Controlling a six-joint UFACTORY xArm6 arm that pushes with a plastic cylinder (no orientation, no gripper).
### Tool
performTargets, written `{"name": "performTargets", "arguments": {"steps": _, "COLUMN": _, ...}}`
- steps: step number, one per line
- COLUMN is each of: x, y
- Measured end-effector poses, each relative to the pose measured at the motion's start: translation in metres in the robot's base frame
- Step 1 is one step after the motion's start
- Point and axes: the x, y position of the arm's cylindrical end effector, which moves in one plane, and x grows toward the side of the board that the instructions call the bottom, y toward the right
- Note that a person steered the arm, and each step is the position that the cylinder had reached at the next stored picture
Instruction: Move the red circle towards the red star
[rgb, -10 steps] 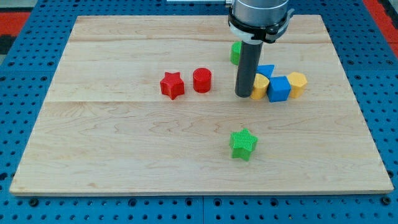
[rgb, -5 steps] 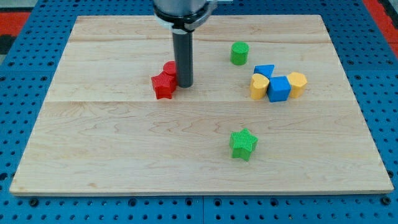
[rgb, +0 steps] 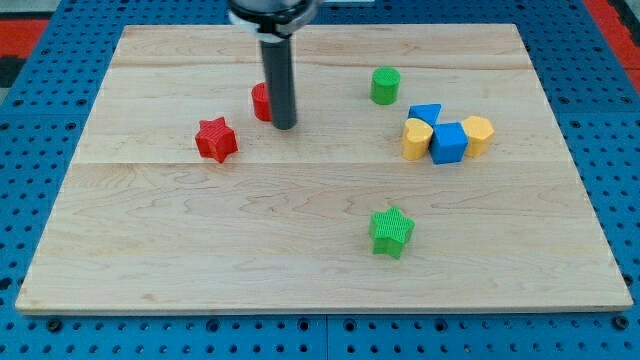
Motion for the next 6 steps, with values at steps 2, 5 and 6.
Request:
{"name": "performTargets", "arguments": {"steps": 2, "x": -0.060, "y": -0.007}}
{"name": "performTargets", "arguments": {"steps": 5, "x": -0.057, "y": -0.056}}
{"name": "performTargets", "arguments": {"steps": 6, "x": -0.047, "y": -0.058}}
